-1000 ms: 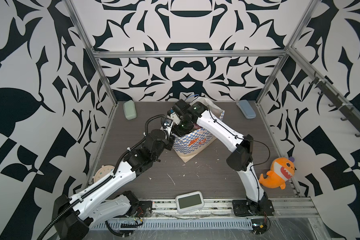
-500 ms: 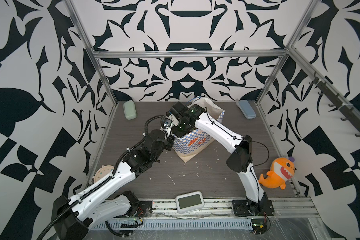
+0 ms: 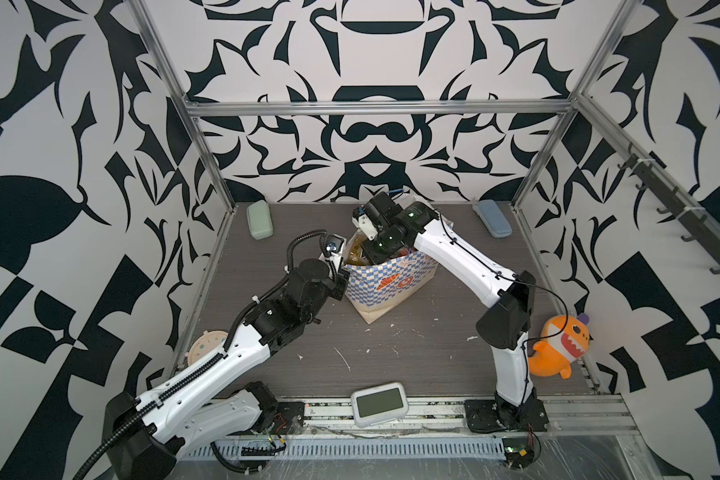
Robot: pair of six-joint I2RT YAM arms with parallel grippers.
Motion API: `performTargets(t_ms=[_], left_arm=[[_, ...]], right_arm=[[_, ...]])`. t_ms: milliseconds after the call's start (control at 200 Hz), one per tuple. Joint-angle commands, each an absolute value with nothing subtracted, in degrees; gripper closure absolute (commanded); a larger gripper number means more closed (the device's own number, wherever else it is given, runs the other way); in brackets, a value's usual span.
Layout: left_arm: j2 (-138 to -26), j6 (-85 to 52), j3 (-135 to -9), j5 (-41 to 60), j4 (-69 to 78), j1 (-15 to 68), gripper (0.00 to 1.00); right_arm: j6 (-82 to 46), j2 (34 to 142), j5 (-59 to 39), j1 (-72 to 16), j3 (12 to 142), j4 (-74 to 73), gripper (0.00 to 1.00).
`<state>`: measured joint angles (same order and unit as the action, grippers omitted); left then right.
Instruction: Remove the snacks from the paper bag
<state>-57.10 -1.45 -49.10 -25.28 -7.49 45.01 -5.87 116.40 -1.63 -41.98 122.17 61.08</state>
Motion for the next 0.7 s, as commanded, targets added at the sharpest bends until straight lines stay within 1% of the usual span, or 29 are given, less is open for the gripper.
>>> performTargets(t_ms=[0,40,105,170,260,330,695], left_arm=[[-53.8,-1.1,-50.2,-29.0,-1.7,44.8,0.88],[-53.6,-1.2,-49.9,-29.2,-1.5,44.8,0.78],[-53.3,-1.2,-49.4,-29.2,-1.0,44.8,0.69],[-53.1,-1.2,-48.8,-29.4,-0.4,44.8,0.58],[-53.0,-1.2,-48.5,-29.9,-0.3,44.8,0.47],[-53.0,-1.1,-48.2,-30.5,0.0,44.8,0.44],[-51.3,-1.0,-47.2,-31.0,-0.1,44.8,0.41]], right_arm=[[-7.1,111.2,-2.0,-40.3,123.2,54.7,1.0],[-7.2,110.6,-3.8,-40.1,122.9,53.6,1.0],[-7.9,110.0,-7.3,-40.0,122.9,51.9,1.0],[-8.1,109.9,-8.2,-40.0,123.9,52.1,1.0],[-8.1,110.1,-8.4,-40.0,125.3,53.0,1.0],[-8.0,110.3,-8.3,-40.0,125.2,52.8,1.0],[-8.0,108.9,-8.5,-39.8,126.5,50.4,1.0]])
